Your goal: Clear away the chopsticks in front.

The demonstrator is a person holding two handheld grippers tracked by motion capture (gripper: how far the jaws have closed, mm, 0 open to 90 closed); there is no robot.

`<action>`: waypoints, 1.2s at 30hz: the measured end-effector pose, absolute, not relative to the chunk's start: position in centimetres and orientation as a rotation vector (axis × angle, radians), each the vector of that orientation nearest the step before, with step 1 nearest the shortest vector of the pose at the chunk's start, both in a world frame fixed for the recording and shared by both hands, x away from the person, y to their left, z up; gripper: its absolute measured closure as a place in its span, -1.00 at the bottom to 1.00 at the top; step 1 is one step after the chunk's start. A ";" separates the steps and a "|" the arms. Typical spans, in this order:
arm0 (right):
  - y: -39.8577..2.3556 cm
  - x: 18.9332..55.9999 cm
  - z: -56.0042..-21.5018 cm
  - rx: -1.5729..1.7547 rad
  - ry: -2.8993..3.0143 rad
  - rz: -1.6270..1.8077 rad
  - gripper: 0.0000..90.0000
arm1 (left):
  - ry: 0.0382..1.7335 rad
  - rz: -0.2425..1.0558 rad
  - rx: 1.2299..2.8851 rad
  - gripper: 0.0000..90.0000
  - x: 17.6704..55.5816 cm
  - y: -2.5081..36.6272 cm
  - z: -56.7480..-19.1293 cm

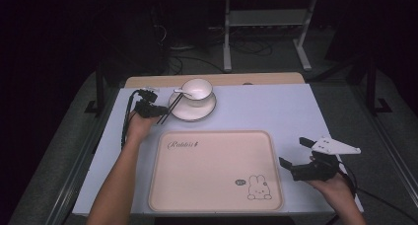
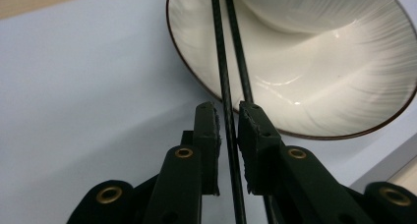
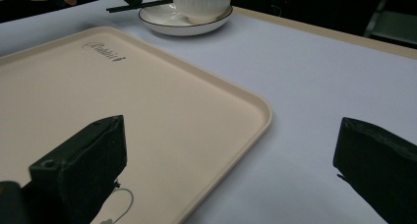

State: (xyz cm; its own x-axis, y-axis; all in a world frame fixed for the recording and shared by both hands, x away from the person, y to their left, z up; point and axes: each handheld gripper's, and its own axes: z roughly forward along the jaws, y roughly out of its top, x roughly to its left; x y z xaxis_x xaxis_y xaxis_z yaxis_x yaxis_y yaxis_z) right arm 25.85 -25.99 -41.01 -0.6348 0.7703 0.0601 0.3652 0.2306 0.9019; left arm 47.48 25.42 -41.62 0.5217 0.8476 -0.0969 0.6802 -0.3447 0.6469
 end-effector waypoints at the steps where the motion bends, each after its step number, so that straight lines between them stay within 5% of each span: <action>1: -26.0 25.9 -41.0 1.045 2.111 1.376 -1.00 | 1.242 0.333 2.122 0.74 47.5 25.5 -41.8; 22: -26.2 25.9 -41.0 1.044 2.108 1.377 -1.00 | 1.286 0.360 2.037 0.91 46.8 27.4 -41.0; 36: -26.1 25.9 -41.0 1.047 2.106 1.375 -1.00 | 1.280 0.397 2.005 0.91 42.7 30.0 -39.1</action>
